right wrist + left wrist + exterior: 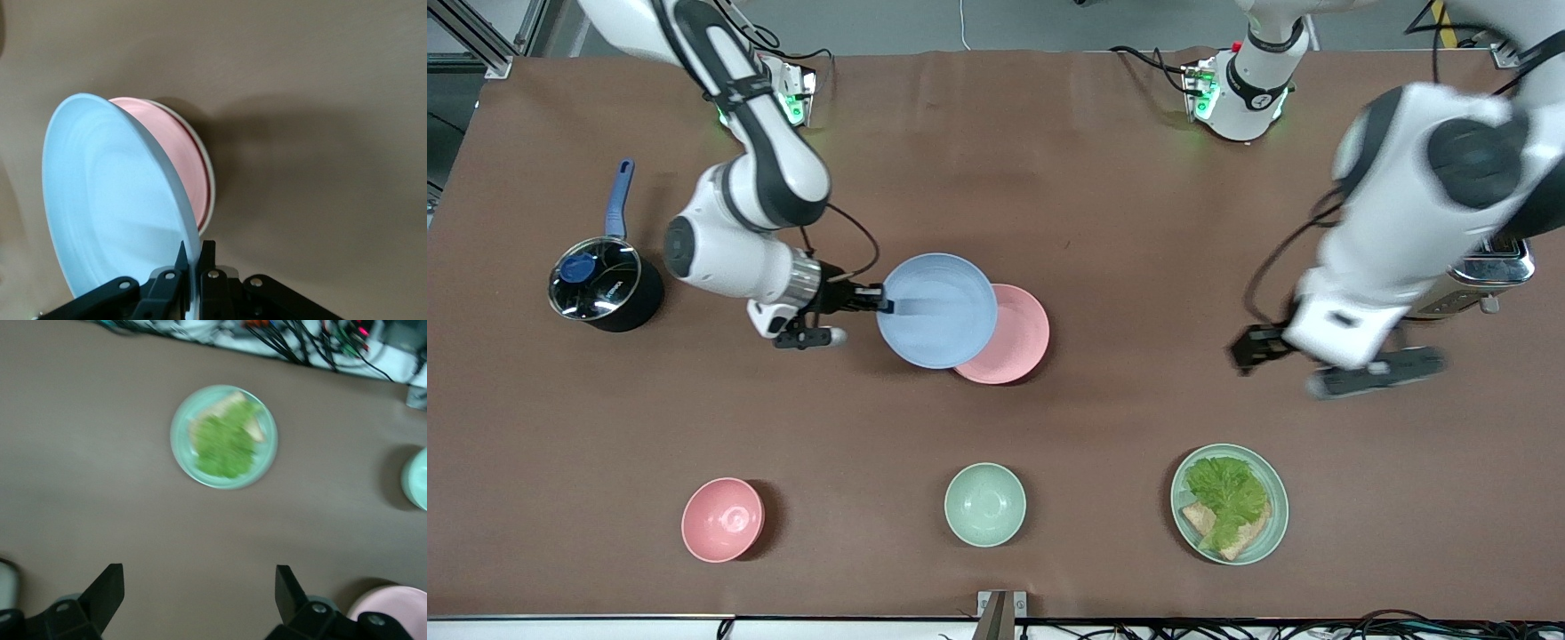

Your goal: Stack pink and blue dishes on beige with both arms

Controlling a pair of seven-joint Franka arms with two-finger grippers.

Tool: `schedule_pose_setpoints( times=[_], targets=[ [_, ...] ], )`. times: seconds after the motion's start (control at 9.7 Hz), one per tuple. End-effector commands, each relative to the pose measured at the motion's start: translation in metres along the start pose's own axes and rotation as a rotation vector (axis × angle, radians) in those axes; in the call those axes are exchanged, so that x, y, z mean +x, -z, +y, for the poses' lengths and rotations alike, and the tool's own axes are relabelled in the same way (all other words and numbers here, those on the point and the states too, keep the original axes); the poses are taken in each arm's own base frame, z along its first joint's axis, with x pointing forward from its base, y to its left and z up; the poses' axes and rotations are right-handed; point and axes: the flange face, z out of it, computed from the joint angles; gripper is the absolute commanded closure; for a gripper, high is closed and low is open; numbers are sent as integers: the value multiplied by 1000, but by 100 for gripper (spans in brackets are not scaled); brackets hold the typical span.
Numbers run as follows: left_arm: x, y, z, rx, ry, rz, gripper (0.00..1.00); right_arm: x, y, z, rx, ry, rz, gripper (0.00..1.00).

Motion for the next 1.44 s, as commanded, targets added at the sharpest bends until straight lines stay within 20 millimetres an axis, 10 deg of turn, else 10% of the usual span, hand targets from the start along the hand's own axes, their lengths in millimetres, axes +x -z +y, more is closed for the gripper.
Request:
schedule_pose_setpoints(
  times=[0.0,0.52,1.34],
  targets=[
    [-1,27,-53,68,-47,-3,0,-9,-21,-18,15,-17,32,97],
    [-34,111,-111,15,-126,-54,0,-21,-71,-44,46,-44,72,96],
    [-82,114,-133,-19,-165,-144,0,-28,-102,-40,14,-44,83,90]
  ],
)
